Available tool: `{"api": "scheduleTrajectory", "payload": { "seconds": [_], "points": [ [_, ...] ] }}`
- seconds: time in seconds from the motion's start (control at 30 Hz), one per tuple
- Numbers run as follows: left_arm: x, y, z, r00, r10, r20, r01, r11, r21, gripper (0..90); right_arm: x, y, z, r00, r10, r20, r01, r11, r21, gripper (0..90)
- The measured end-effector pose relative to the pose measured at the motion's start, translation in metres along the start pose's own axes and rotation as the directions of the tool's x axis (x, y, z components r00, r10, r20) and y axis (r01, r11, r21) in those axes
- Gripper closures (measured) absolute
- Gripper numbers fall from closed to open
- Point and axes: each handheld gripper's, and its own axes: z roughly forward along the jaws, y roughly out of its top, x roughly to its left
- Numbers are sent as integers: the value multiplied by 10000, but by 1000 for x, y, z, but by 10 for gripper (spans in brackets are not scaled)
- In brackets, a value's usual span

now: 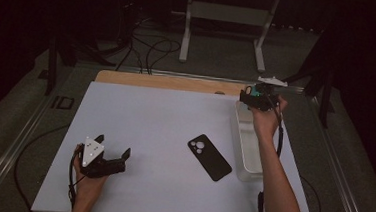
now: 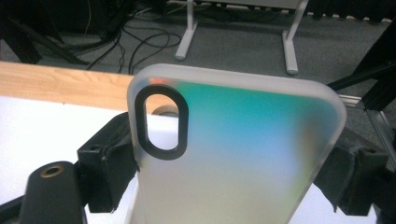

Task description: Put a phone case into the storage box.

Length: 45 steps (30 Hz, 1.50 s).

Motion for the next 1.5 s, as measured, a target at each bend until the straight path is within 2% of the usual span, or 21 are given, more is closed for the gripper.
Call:
{"api": "scheduleTrajectory", "payload": {
  "seconds": [0.53, 1.5],
  "points": [
    [1, 0, 0, 10000, 6, -14, -6, 10000, 23, 4, 4, -10, 12, 9998, -185, -31, 186, 9982, 568, 162],
    [1, 0, 0, 10000, -12, 11, 12, 10000, -14, 4, 8, -17, 22, 9999, -15, 128, 1, 9939, 1099, 161]
  ]
}}
